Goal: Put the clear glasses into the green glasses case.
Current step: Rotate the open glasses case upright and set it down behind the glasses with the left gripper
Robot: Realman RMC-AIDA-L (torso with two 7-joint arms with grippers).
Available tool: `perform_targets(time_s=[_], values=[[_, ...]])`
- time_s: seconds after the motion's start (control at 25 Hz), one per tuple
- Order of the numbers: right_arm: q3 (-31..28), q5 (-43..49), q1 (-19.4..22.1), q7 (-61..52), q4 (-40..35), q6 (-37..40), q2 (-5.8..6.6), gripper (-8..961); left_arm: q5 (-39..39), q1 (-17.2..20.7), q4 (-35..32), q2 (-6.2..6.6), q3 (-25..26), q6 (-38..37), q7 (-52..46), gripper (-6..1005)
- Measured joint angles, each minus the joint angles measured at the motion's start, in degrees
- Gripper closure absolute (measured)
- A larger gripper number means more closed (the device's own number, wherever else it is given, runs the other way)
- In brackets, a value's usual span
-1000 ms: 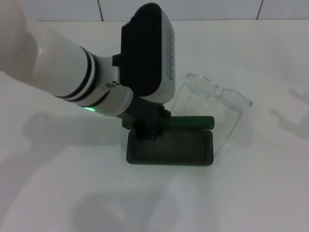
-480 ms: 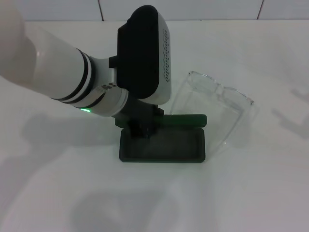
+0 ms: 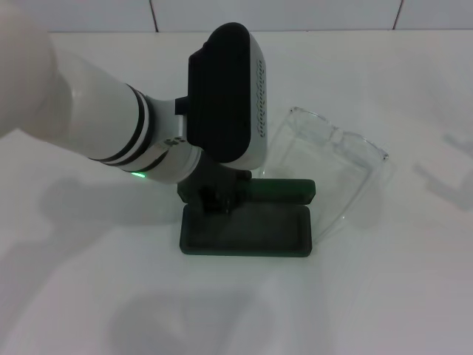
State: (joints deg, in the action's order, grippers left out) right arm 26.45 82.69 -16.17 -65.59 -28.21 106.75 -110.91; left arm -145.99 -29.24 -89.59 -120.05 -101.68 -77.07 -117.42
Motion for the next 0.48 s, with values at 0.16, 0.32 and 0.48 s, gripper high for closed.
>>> perform_targets(time_s=[0.16,0.32,0.48], values=[[0.0,0.1,0.0,0.0,0.0,-0.1,0.00,106,-0.1,0.0,0.1,0.00,-0.2,0.9,0.0,793],[0.0,-0.1,0.1,0.0,0.0,-0.2,0.05,109,-0.1,0.1,0.1,-0.01,-0.2,1.1,-0.1,793],[0.0,-0.2,0.1,0.0,0.0,-0.3,0.09,111,-0.7,0.1,0.2,0.00,-0.2,1.1,-0.4,795]])
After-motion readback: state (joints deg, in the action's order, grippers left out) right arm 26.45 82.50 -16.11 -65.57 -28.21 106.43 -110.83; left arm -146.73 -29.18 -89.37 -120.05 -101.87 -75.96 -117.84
